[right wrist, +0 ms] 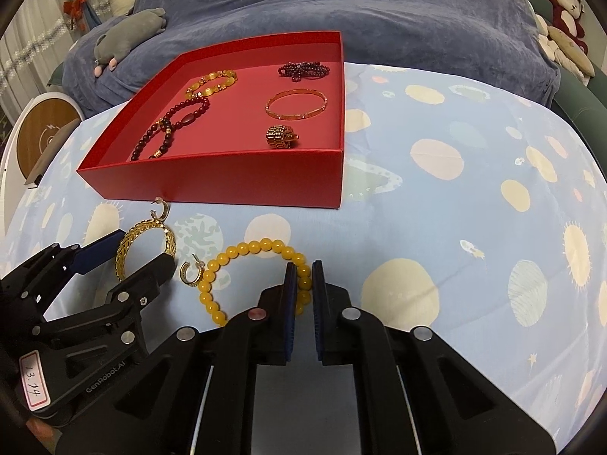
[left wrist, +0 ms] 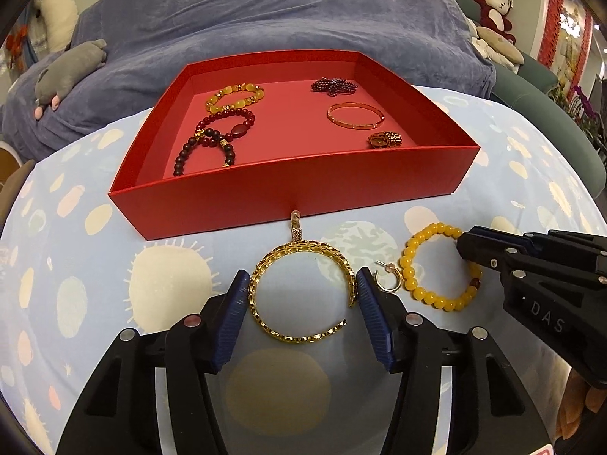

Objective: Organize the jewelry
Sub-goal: 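Grasp the gold chain bangle with the left gripper while the right grasps the amber bracelet, then carry both bracelets into the red box and open both grippers, then withdraw both grippers from the box toward the gold hoop earrings, then move the right gripper to one gold hoop earring while the left approaches the other, then grasp a gold hoop earring with the right gripper while the left grasps the other earring, then carry both held earrings over the red box and lower them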

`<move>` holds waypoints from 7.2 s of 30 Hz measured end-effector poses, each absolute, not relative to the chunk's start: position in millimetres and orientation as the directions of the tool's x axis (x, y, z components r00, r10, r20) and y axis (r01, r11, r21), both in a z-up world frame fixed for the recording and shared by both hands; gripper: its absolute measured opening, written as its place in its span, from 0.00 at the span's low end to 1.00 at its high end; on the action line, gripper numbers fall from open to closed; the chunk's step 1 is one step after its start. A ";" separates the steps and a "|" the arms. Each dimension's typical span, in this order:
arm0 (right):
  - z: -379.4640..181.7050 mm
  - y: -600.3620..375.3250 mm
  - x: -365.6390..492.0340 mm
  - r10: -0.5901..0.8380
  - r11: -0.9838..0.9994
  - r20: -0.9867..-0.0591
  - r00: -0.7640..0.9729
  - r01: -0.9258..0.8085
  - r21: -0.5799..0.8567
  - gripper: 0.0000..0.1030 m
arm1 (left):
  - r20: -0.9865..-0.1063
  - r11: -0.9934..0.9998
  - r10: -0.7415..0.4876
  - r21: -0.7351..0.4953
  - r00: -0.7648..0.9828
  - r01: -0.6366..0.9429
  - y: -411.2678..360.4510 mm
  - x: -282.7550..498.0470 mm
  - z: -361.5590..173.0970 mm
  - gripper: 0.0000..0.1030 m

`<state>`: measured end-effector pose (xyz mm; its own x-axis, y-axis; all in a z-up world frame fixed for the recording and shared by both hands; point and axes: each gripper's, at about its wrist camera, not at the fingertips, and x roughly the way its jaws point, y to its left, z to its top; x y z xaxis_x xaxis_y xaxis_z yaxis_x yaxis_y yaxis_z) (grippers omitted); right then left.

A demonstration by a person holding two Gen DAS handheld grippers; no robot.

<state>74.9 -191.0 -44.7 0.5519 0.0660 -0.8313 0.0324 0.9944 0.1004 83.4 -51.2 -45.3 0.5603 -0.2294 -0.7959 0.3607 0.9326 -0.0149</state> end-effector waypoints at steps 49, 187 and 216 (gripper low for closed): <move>63.2 -182.3 167.6 0.178 0.971 -0.671 0.720 -0.017 0.239 0.07 | -0.708 0.960 -0.250 -0.093 0.661 0.264 -10.4 158.6 45.0 0.52; -32.3 -176.4 61.4 0.112 0.992 -0.825 0.553 -0.011 0.127 0.15 | -0.815 0.953 -0.238 -0.093 0.528 0.287 -36.8 115.8 -40.3 0.46; -2.0 -168.3 78.3 0.146 0.984 -0.779 0.610 -0.009 0.178 0.15 | -0.772 0.950 -0.268 -0.111 0.576 0.293 -10.9 99.6 11.1 0.03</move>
